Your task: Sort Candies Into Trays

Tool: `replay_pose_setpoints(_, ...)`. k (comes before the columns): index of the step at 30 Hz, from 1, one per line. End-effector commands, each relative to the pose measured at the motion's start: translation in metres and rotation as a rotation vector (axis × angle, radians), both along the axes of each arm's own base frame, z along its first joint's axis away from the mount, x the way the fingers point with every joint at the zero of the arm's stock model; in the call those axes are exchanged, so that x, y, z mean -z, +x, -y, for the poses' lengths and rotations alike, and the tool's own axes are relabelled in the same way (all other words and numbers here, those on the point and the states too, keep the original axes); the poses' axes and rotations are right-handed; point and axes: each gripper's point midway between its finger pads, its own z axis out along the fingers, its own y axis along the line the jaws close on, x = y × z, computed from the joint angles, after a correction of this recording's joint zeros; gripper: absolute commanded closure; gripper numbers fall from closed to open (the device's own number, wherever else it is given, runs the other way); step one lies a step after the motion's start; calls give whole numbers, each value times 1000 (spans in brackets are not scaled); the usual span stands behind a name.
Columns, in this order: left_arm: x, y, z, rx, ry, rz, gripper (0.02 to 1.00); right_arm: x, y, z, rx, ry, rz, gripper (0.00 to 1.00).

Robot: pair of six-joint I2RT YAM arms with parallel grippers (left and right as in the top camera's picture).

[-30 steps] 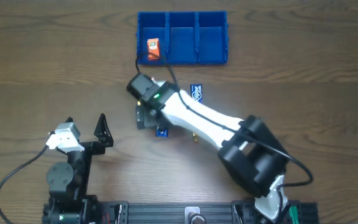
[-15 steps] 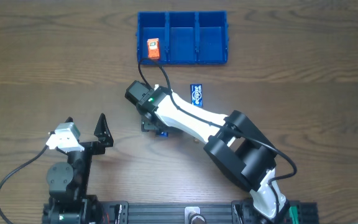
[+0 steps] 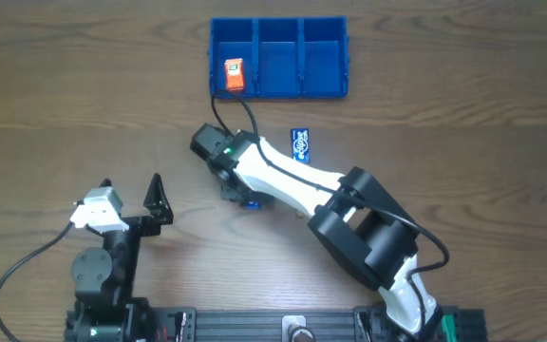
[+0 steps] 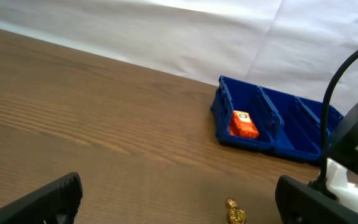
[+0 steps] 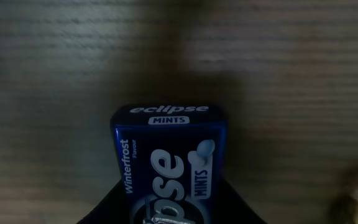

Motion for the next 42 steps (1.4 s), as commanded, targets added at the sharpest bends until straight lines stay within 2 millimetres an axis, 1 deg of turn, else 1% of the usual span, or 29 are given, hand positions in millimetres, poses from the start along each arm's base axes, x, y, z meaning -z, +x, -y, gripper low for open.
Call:
replay_pose_setpoints(1,17,0,1,8,13,-38,20,-81,60,0,-43,-34,214,805)
replay_pose_setpoints(4,17,0,1,8,13,-38,20,-144,108,13,-67,-54,370,805)
replay_pose_setpoints(6,17,0,1,8,13,-38,20,-174,136,21,-86,-43,446,805)
replay_pose_setpoints(8,17,0,1,8,13,-38,20,-195,163,32,-93,-35,505,807)
replay_pose_setpoints(11,17,0,1,8,13,-38,20,-208,205,50,-71,-32,586,805)
replay_pose_setpoints(13,17,0,1,8,13,-38,20,-206,229,58,-50,-24,622,805)
replay_pose_setpoints(14,17,0,1,8,13,-38,20,-201,240,61,-35,-15,633,805)
replay_pose_setpoints(15,17,0,1,8,13,-38,20,-193,250,60,-30,6,635,805)
replay_pose_setpoints(18,17,0,1,8,13,-38,23,-164,268,53,-30,43,621,805)
replay_pose_setpoints(19,17,0,1,8,13,-38,23,-147,274,51,-29,39,608,803)
replay_pose_setpoints(21,17,0,1,8,13,-38,20,-134,278,50,-29,43,594,796)
replay_pose_setpoints(24,17,0,1,8,13,-38,20,-121,280,49,-29,42,578,790)
replay_pose_setpoints(30,17,0,1,8,13,-38,20,-115,283,57,-11,51,559,787)
replay_pose_setpoints(34,17,0,1,8,13,-38,20,-113,285,62,-3,45,555,759)
replay_pose_setpoints(36,17,0,1,8,13,-38,20,-113,284,62,-4,46,555,706)
replay_pose_setpoints(37,17,0,1,8,13,-38,23,-113,284,62,-4,45,555,630)
replay_pose_setpoints(39,17,0,1,8,13,-38,23,-113,285,62,-4,45,556,443)
replay_pose_setpoints(42,17,0,1,8,13,-38,23,-113,285,61,-4,47,558,279)
